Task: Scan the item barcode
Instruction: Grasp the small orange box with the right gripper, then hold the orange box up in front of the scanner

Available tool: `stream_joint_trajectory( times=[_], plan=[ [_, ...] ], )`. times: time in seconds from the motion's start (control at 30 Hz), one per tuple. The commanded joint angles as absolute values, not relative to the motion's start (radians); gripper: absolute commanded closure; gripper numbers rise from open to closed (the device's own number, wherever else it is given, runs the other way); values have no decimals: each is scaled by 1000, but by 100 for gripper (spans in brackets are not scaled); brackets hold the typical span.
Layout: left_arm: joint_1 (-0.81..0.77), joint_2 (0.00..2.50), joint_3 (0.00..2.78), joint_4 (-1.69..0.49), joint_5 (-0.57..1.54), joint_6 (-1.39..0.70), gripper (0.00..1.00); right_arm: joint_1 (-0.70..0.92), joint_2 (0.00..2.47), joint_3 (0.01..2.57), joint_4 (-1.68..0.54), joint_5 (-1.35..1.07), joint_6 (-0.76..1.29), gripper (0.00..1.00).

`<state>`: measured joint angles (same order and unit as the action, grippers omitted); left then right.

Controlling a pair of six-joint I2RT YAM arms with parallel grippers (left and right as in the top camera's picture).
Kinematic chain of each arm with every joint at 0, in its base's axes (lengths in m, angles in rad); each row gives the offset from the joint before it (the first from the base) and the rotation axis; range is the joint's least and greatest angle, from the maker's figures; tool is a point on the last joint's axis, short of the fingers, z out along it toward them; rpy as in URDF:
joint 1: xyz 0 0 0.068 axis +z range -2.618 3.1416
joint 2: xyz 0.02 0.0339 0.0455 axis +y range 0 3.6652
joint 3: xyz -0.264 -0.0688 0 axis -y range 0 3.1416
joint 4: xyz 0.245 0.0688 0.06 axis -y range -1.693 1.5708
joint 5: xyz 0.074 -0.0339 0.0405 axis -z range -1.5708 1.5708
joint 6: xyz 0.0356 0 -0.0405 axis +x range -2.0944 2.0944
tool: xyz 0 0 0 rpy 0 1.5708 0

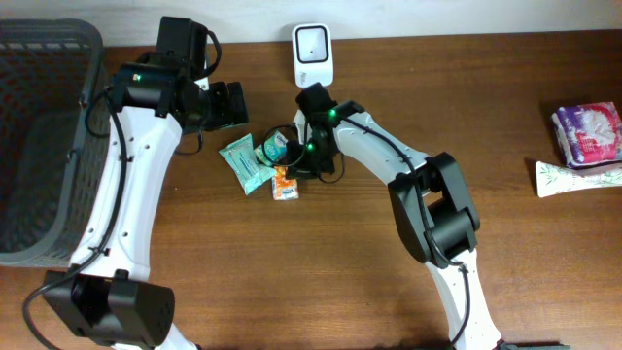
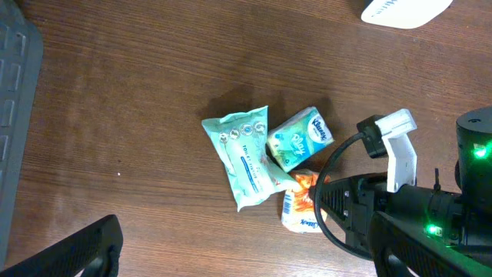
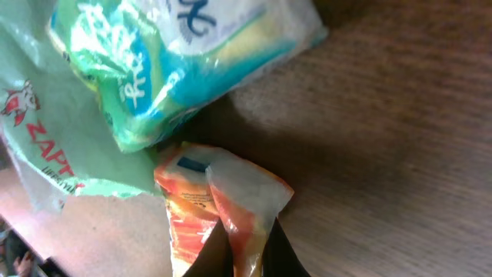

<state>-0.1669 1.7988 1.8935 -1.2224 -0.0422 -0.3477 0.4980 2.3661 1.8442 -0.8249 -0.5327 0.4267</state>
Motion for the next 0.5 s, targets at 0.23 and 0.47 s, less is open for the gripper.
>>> stream_joint_trajectory(
  times=[0.23, 0.47],
  plan=[
    [-165, 1800, 1897, -1221, -49, -343, 1, 112, 2289, 1855, -837, -1230, 121, 96],
    [-165, 1800, 1897, -1221, -49, -343, 1, -23, 2289, 1959, -799, -1538, 12, 96]
  ],
)
